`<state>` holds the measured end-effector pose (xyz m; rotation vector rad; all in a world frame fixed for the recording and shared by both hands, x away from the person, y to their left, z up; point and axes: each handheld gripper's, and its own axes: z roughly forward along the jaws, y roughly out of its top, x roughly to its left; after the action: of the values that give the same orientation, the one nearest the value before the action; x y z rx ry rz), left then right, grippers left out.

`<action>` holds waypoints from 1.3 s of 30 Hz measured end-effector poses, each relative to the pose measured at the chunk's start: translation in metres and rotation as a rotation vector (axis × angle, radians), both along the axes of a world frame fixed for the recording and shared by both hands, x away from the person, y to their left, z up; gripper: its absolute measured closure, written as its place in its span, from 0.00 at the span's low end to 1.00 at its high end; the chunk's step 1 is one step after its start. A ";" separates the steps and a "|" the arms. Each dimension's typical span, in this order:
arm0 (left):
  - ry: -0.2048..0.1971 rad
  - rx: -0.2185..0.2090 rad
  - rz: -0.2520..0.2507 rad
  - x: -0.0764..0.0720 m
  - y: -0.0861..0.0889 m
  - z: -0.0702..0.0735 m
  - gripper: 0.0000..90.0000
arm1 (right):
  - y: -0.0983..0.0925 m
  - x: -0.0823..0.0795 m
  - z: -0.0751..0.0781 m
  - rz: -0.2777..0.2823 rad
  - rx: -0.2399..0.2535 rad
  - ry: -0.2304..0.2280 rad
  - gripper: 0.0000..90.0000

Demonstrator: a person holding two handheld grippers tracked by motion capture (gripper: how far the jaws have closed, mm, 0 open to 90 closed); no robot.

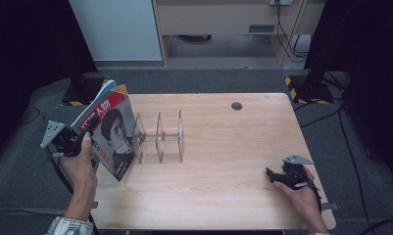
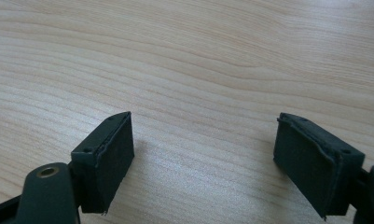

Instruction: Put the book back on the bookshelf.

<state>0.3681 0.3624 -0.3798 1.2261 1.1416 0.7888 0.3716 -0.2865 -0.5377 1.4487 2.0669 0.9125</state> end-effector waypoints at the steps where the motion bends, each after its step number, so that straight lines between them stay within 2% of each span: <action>1: -0.002 0.001 0.003 0.000 -0.001 0.000 0.96 | 0.000 0.000 0.000 0.000 0.000 0.000 0.22; 16: -0.003 -0.004 -0.001 0.003 -0.008 -0.004 0.95 | 0.000 0.000 0.000 0.004 -0.002 -0.003 0.22; 22: 0.000 0.012 -0.004 0.003 -0.012 -0.003 0.94 | 0.000 0.000 0.000 0.008 -0.004 -0.004 0.22; 39: 0.010 -0.003 0.006 -0.002 -0.007 -0.012 0.93 | 0.001 0.000 0.000 0.011 -0.002 -0.002 0.22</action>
<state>0.3664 0.3551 -0.3920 1.2252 1.1548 0.7861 0.3714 -0.2857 -0.5378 1.4359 2.0754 0.9157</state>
